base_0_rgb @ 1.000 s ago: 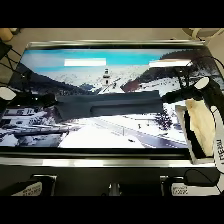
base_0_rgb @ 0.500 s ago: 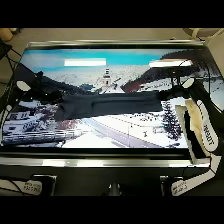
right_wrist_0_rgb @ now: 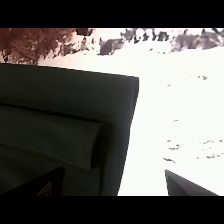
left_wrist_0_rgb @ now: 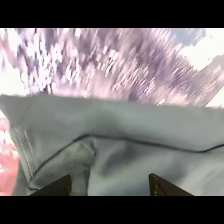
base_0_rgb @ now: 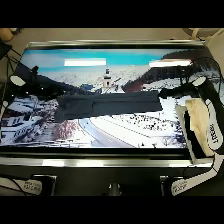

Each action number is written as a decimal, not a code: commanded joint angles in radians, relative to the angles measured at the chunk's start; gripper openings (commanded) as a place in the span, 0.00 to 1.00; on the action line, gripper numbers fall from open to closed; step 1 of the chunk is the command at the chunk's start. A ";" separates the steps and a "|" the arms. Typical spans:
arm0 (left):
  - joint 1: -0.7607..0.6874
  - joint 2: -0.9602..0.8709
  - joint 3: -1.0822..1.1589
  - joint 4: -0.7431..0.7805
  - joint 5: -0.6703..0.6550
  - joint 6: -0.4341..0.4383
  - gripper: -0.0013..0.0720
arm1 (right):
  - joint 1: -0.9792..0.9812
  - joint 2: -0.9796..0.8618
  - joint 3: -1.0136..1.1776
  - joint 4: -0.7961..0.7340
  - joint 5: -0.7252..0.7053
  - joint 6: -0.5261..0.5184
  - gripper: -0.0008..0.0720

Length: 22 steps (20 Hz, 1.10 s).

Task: Fold the shirts.

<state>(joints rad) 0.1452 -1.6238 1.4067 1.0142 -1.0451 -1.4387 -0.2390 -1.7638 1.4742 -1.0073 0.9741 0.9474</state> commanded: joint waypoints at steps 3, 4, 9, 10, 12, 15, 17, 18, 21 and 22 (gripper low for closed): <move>-0.037 0.108 0.038 -0.006 -0.029 0.000 0.80 | -0.068 -0.079 0.009 0.092 0.162 0.029 0.96; -0.058 0.127 0.038 -0.006 -0.028 0.000 0.80 | -0.068 -0.109 0.009 0.160 0.196 0.028 0.96; -0.188 0.155 0.038 -0.005 -0.027 0.000 0.80 | -0.003 -0.174 0.009 0.263 0.175 0.024 0.93; -0.212 0.152 0.038 -0.005 -0.026 0.000 0.80 | 0.022 -0.175 0.010 0.265 0.132 0.024 0.87; -0.250 0.144 0.037 -0.005 -0.019 0.001 0.80 | 0.058 -0.172 0.019 0.268 0.077 0.024 0.42; -0.299 0.118 0.034 -0.005 0.015 0.001 0.18 | 0.064 -0.114 0.033 0.280 0.073 -0.025 0.03; -0.344 0.078 0.029 -0.006 0.071 -0.001 0.05 | 0.062 -0.019 0.033 0.277 0.081 -0.070 0.03; -0.373 0.048 0.030 -0.021 0.092 -0.001 0.05 | 0.063 0.031 0.033 0.277 0.098 -0.070 0.03; -0.457 -0.066 0.030 -0.161 0.140 -0.001 0.05 | 0.082 0.189 0.033 0.267 0.187 -0.069 0.03; -0.482 -0.098 0.030 -0.206 0.158 0.000 0.05 | 0.096 0.240 0.033 0.262 0.214 -0.069 0.03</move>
<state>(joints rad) -0.2657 -1.6367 1.4368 0.9245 -0.9466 -1.4387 -0.1661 -1.6531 1.5055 -0.7399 1.1160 0.8906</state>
